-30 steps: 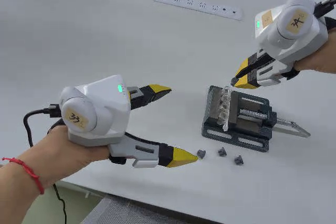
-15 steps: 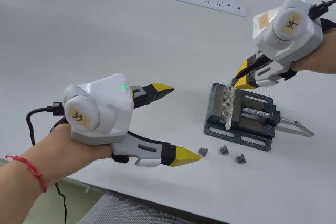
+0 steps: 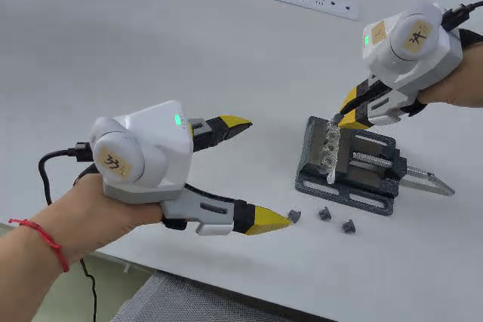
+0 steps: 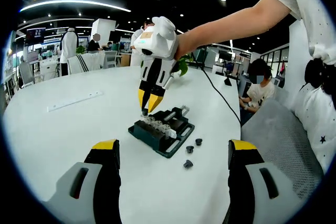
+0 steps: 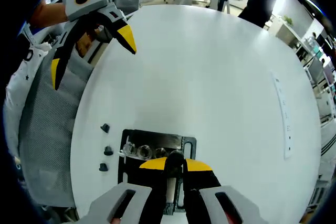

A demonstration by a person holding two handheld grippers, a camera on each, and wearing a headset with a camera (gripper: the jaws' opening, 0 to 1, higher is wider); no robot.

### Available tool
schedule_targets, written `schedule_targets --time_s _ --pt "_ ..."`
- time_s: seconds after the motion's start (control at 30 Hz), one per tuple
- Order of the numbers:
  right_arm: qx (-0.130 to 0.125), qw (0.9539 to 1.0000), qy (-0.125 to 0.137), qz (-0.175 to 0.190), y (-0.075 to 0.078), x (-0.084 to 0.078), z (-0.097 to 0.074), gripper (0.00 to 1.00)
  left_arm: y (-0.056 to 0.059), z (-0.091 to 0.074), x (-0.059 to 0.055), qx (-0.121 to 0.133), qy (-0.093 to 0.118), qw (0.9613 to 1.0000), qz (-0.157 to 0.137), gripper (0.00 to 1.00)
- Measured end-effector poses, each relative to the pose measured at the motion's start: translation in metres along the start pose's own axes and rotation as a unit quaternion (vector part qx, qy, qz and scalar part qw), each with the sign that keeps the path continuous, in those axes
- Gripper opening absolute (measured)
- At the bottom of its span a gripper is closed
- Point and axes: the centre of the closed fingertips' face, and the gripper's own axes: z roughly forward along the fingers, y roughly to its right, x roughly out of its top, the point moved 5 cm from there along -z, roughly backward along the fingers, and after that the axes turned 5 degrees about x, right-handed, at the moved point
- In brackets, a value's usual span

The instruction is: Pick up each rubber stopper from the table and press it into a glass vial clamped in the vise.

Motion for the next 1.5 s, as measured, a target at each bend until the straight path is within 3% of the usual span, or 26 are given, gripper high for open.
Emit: schedule_targets --time_s 0.7,1.0,1.5 --pt "0.0 1.0 -0.003 -0.001 0.0012 -0.0001 0.0028 0.06 -0.0005 0.0014 -0.004 -0.002 0.001 1.0 -0.005 0.84" --pt "-0.001 0.9997 -0.02 -0.011 -0.0005 0.0036 0.0036 0.06 -0.0009 0.001 -0.0047 -0.001 0.002 1.0 -0.007 0.84" --pt "0.003 0.9993 -0.038 0.002 0.0016 0.0051 0.0049 0.05 -0.0018 0.0038 -0.0042 -0.004 0.001 1.0 -0.006 0.83"
